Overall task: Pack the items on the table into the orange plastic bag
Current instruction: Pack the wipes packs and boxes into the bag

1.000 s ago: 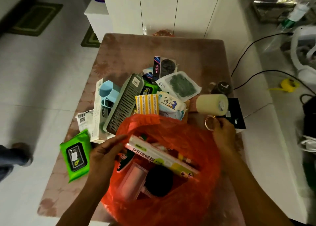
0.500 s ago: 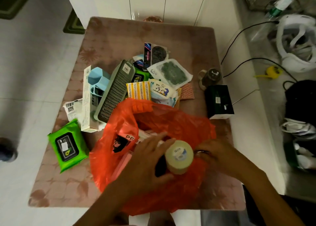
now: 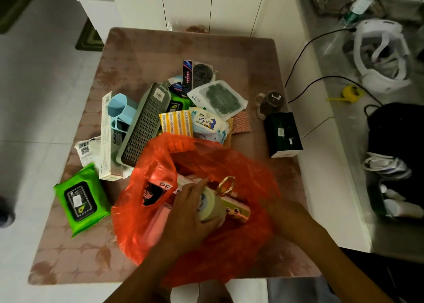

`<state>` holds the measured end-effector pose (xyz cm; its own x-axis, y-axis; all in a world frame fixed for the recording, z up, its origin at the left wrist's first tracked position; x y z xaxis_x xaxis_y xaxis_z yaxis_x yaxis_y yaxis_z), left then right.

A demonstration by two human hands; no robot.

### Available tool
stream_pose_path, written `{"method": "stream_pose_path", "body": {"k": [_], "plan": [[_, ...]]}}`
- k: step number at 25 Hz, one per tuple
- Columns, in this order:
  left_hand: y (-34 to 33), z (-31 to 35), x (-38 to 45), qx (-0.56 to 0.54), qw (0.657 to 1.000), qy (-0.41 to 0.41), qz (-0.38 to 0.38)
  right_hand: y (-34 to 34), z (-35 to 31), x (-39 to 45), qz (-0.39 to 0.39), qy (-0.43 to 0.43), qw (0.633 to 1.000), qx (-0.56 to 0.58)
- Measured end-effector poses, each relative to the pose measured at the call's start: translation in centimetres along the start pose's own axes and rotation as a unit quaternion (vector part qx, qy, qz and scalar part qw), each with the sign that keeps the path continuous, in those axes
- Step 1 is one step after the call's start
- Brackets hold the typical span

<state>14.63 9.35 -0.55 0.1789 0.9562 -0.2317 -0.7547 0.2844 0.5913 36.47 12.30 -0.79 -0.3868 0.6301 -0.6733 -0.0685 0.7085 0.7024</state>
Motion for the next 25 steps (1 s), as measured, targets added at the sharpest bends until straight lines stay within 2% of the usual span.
{"method": "stream_pose_path", "body": {"k": [1,3,6,8,10,14,19,23,25], "plan": [[0.0,0.3,0.1,0.0,1.0,-0.009,0.003,-0.3,-0.2,-0.6,-0.025,0.014,0.999,-0.015],[-0.4,1.1,0.4,0.005,0.999,-0.03,-0.016,0.6,1.1,-2.0,-0.045,-0.047,0.997,-0.03],[-2.7,3.0,0.8,0.06,0.993,-0.048,-0.088,5.3,2.5,-6.0,0.008,-0.106,0.993,-0.053],[-5.3,4.3,1.1,0.132,0.982,-0.049,-0.122,7.8,2.6,-7.9,0.06,-0.1,0.99,-0.082],[-7.7,5.4,1.3,0.175,0.972,-0.055,-0.147,8.6,2.2,-8.3,0.093,-0.08,0.991,-0.055],[-10.7,5.0,0.8,0.211,0.949,-0.068,-0.225,6.9,1.4,-7.1,0.079,-0.055,0.994,-0.054],[-12.9,5.2,-0.7,0.267,0.928,-0.116,-0.232,4.7,1.9,-6.4,0.066,-0.053,0.996,-0.037],[-11.6,2.7,-0.3,0.181,0.958,0.006,-0.222,4.5,1.9,-6.3,0.068,-0.034,0.997,-0.021],[-10.0,2.8,0.2,0.155,0.971,0.029,-0.18,4.7,0.7,-6.2,0.06,-0.008,0.997,-0.037]]}}
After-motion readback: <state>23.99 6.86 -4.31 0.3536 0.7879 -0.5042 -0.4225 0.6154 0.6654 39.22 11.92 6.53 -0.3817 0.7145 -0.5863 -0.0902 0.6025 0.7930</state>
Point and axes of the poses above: each hand's wrist, its own x-axis towards the middle knuckle, its own y-axis out of the back of the hand, z = x × y, the point moved 8 cm from there along x, towards the middle knuckle, and after that the axes turned 9 degrees about -z, right-handed, at the moved point
